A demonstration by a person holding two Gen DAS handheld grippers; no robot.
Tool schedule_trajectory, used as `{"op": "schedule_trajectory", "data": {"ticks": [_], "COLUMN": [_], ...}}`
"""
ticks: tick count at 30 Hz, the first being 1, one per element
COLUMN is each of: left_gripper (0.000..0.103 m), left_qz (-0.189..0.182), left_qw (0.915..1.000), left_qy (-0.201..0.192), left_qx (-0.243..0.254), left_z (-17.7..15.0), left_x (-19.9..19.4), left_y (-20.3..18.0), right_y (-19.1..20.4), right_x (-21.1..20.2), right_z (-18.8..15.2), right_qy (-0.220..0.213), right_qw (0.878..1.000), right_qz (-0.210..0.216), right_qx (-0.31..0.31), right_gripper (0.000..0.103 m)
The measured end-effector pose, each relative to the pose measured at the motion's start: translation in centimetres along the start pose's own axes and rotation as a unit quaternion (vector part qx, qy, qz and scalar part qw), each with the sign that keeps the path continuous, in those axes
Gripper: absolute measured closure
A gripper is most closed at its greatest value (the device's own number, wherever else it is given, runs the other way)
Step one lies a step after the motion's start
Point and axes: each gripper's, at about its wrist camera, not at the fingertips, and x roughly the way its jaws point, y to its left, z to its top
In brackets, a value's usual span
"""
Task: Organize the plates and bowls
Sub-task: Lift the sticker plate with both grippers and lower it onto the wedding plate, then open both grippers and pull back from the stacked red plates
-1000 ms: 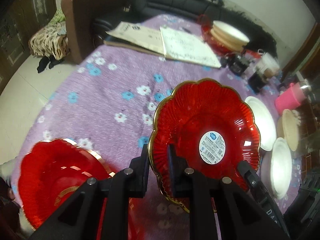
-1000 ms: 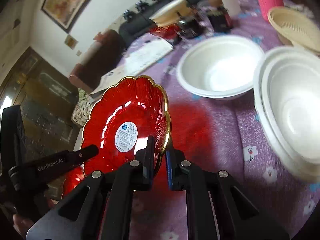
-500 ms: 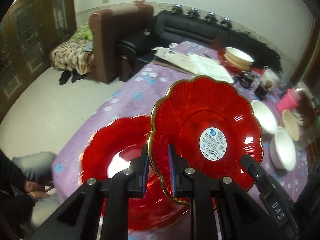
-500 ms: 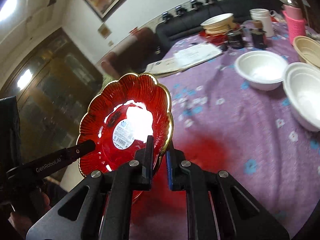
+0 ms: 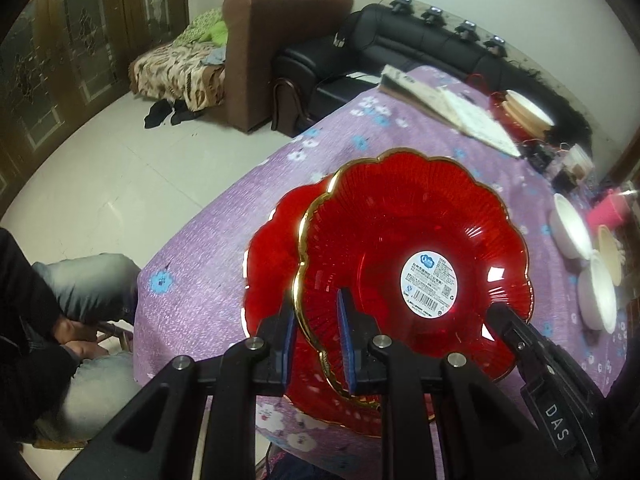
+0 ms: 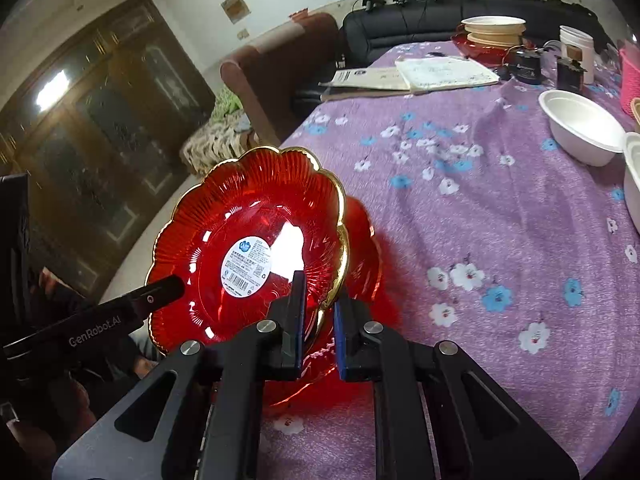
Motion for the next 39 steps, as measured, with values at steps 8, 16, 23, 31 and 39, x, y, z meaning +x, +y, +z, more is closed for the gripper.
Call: {"op": "schedule_trajectory", "data": {"ticks": [8, 16, 23, 31, 39], "left_gripper": [0.084, 0.084, 0.084, 0.084, 0.081], "left_qz": [-0.001, 0.01, 0.091, 0.06, -0.022], "left_qw": [0.9999, 0.9998, 0.9952, 0.9954, 0.984], "left_qy": [0.015, 0.016, -0.035, -0.062, -0.063], "left_qx": [-0.004, 0.003, 0.004, 0.043, 0.165], "left_z": [-0.4, -0.3, 0.1, -0.3, -2.5], "left_x": [0.9, 1.3, -0.4, -2.1, -3.3], "left_y": [1.5, 1.4, 2.0, -2.2, -14.0], "right_y": [0.7, 0.5, 1.2, -2.0, -11.8], "right_x": [1.4, 2.0, 0.6, -3.3, -11.2], "right_z": [-0.3, -0.2, 0.2, 0.8, 0.7], "right_qy": [0.013, 0.02, -0.004, -0.051, -0.146], "right_qw": [1.0, 1.0, 0.998, 0.997, 0.981], "right_qz": [-0.012, -0.014, -0.045, -0.059, -0.116], "right_qx": [-0.008, -0.003, -0.04, -0.029, 0.045], "right_gripper": [0.092, 0.091, 0.085, 0.085, 0.085]}}
